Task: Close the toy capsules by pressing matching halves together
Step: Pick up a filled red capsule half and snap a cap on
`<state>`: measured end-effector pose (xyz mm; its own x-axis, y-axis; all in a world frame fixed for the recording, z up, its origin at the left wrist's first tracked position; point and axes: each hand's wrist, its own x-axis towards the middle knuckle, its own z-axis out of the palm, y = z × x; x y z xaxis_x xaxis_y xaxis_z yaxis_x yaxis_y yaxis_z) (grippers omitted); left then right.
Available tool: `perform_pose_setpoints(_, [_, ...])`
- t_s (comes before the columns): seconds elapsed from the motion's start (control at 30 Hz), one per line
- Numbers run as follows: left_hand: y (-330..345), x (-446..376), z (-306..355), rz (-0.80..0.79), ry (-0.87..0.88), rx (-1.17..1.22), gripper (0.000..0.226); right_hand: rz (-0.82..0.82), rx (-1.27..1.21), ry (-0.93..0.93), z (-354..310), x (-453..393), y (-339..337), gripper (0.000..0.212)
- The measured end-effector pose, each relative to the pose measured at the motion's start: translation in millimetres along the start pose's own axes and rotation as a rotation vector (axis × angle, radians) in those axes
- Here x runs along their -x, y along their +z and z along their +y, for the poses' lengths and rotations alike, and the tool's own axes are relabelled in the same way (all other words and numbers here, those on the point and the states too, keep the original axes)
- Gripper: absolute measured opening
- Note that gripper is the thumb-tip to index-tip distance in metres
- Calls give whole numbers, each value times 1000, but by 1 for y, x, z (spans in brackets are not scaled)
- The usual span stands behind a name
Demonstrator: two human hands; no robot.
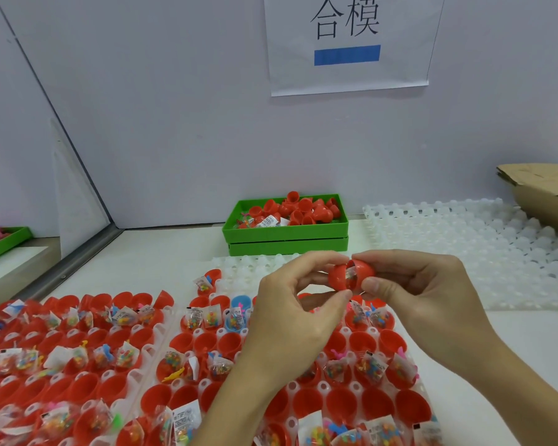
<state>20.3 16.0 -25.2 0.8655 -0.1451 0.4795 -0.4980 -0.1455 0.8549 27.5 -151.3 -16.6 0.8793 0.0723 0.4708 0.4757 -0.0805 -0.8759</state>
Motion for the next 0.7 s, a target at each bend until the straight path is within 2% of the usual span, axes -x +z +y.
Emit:
perform_pose_setpoints(0.17, [2, 0, -3, 65, 20, -114, 18, 10, -7, 35, 1, 2, 6, 42])
perform_pose_setpoints(0.3, [0, -1, -3, 116, 50, -164, 21, 12, -118, 86, 2, 1, 6, 39])
perform_pose_setpoints(0.6, [0, 0, 0, 94, 86, -173, 37, 24, -261, 134, 6, 0, 2, 26])
perform_pose_setpoints(0.7, [1, 0, 2, 84, 101, -186, 33, 12, -277, 127, 7, -1, 2, 26])
